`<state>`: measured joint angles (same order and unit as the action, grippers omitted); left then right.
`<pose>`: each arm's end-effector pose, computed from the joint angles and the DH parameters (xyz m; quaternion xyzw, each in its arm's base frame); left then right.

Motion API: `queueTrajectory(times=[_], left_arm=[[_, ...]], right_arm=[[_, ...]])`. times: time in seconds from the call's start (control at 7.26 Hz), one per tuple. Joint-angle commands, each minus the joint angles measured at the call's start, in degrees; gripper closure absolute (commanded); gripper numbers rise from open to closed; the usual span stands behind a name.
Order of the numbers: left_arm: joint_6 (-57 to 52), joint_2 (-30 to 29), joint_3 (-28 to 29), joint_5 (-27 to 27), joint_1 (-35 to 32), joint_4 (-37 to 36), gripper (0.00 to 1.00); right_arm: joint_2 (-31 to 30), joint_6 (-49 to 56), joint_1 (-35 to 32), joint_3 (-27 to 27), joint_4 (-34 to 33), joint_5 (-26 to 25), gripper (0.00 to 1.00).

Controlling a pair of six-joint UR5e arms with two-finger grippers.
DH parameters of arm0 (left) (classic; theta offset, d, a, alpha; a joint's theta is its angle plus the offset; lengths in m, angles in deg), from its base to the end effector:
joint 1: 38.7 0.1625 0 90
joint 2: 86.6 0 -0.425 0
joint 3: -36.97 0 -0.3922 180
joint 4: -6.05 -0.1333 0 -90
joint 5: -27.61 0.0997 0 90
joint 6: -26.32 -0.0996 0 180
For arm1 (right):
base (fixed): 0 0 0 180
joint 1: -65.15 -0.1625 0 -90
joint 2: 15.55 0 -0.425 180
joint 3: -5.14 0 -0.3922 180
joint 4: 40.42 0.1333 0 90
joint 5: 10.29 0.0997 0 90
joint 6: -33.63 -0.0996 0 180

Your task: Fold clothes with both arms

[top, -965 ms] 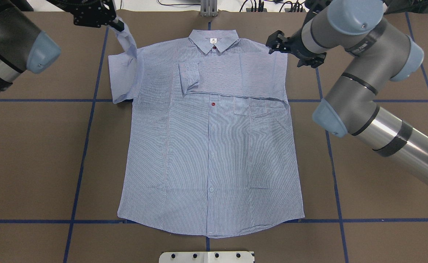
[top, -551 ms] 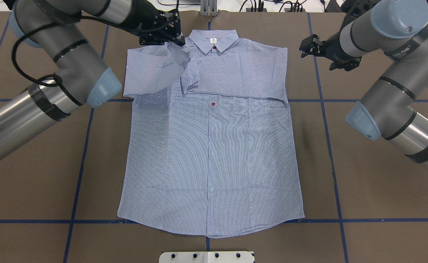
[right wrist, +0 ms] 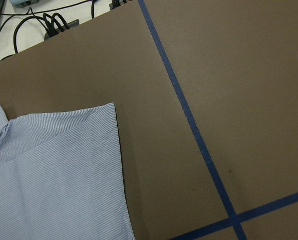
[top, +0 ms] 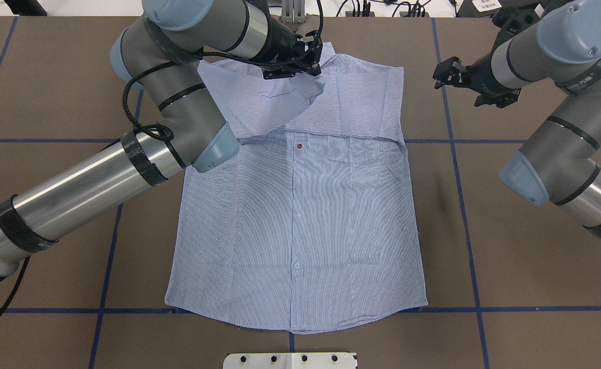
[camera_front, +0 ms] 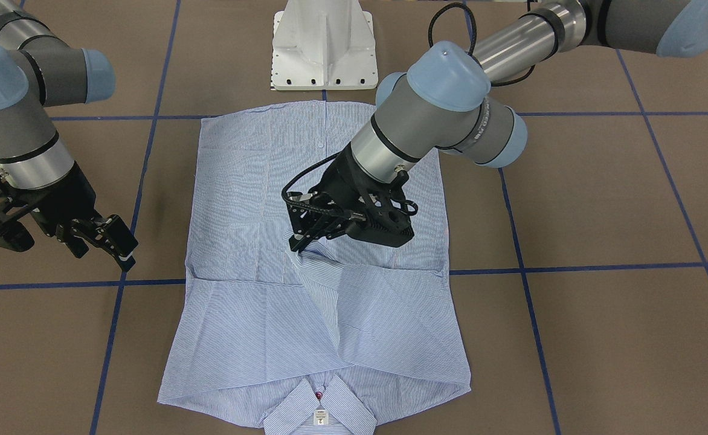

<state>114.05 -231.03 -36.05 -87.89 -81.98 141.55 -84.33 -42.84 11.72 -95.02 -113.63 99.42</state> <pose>0.4902 -0.5858 0.0833 0.0976 0.6596 -0.1191 0.7357 -0.2923 -0.5614 0.3427 0.0915 -0.4216 0.2412 0.8693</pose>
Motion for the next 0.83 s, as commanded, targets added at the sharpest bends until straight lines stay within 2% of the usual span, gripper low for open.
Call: queueTrajectory(times=[0.0, 0.41, 0.55, 0.69], left_arm=[[0.2, -0.3, 0.6, 2.3, 2.1, 1.7, 1.00], [0.2, -1.6, 0.5, 4.8, 4.8, 1.8, 1.00], [0.2, -1.8, 0.7, 7.3, 6.0, 2.8, 1.00], [0.5, -2.2, 2.2, 9.6, 6.8, 4.6, 0.89]], right_arm=[[0.0, 0.0, 0.0, 0.1, 0.0, -0.5, 0.00], [-1.8, 0.4, 0.0, 0.1, 0.1, -0.3, 0.00], [-2.8, 1.5, -0.1, -0.5, 0.1, 0.1, 0.00], [-4.6, 2.1, -0.1, -1.9, 0.1, 0.1, 0.00]])
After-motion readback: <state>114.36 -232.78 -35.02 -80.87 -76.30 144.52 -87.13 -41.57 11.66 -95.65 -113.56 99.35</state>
